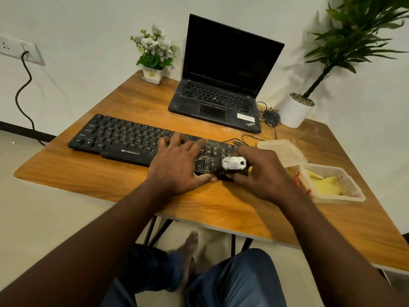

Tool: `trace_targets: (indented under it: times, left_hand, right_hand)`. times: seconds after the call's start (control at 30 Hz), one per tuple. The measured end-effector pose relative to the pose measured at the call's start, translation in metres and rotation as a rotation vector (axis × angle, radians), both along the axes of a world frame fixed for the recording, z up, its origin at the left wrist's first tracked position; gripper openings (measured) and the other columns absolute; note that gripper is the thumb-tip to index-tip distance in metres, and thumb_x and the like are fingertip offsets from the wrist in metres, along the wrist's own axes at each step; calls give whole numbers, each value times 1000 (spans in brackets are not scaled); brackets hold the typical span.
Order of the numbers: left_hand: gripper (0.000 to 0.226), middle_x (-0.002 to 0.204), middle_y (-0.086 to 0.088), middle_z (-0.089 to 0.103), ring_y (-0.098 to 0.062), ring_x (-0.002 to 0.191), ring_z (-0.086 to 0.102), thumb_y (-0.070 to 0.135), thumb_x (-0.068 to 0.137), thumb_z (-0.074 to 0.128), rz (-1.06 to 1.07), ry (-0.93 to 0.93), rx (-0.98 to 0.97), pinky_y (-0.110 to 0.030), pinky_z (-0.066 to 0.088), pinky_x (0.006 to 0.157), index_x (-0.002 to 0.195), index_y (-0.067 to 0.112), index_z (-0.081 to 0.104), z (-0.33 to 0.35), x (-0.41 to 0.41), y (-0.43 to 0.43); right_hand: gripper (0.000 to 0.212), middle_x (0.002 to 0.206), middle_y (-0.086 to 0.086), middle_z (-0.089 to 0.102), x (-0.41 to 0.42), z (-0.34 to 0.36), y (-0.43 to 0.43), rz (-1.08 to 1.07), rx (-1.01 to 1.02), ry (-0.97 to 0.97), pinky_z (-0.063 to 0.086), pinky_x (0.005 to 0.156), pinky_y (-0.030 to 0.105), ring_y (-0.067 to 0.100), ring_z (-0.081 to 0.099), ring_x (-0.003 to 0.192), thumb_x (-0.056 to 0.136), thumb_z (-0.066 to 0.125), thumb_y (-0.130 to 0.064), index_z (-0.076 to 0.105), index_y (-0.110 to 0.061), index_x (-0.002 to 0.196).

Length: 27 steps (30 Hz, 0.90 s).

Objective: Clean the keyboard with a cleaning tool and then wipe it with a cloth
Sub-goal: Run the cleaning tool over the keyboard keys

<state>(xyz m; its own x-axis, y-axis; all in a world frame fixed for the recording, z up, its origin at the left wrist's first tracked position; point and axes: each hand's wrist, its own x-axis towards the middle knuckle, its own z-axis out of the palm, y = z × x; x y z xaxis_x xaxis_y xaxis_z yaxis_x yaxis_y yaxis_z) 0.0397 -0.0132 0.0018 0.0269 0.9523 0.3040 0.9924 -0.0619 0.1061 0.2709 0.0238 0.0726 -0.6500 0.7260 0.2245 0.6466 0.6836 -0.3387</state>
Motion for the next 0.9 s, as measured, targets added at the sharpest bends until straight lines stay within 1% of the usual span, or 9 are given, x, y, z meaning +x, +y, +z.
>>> trace_targets:
  times: [0.13,0.2,0.27,0.37,0.5,0.63,0.73,0.8,0.9]
  left_hand:
    - [103,148,7,52,-22,135,31,96,78,30,-1,4,-6,-52,31,108,159,33,20,1,0,0]
    - [103,148,7,52,-22,136,32,96,78,30,3,9,-3,-52,31,108,158,32,21,1,-1,0]
    - [102,149,6,52,-23,136,32,95,79,30,0,18,-4,-53,31,108,158,32,21,1,-1,0]
    - [102,149,5,52,-24,136,32,95,79,30,-4,16,-5,-53,31,109,158,32,20,1,-1,0]
    - [102,149,5,52,-24,136,32,95,79,31,0,14,-7,-54,31,109,158,32,20,1,0,-1]
    - [103,149,6,52,-23,136,31,96,78,31,5,10,-6,-53,31,109,159,32,18,2,0,0]
    - [105,148,6,52,-23,134,32,97,77,29,8,4,-5,-52,31,108,159,32,18,1,0,0]
    - [105,148,6,52,-23,134,32,98,77,29,7,4,-1,-52,31,108,158,32,20,1,0,1]
    - [104,148,6,53,-23,135,32,97,77,29,6,6,-2,-52,31,108,158,32,21,0,-1,1]
  right_hand:
    - [44,88,-25,55,23,4,13,-88,-15,-59,36,64,18,-9,50,80,78,87,-17,53,-38,98]
    - [41,88,-21,62,42,11,21,-167,-26,-51,44,65,23,-3,58,81,76,89,-17,59,-36,98]
    - [40,94,-14,69,44,14,26,-227,-18,45,52,71,29,6,65,87,76,90,-20,66,-30,106]
    - [50,103,-14,68,22,14,38,-304,-45,211,48,73,16,4,65,93,78,89,-25,66,-24,123]
    - [53,109,-3,72,0,8,62,-408,-72,225,40,65,10,11,64,94,77,89,-25,67,-19,125]
    - [57,114,1,72,-1,12,66,-447,-102,123,45,69,16,16,65,101,77,89,-27,66,-18,128]
    - [54,109,-3,71,10,23,62,-385,-247,-25,50,74,25,17,66,102,75,90,-25,67,-19,123]
    - [49,101,-6,70,12,30,61,-338,-290,-76,49,69,23,15,66,97,74,90,-23,67,-20,118]
    - [54,108,-2,72,2,29,67,-379,-146,21,46,66,17,15,67,96,75,91,-22,68,-17,123]
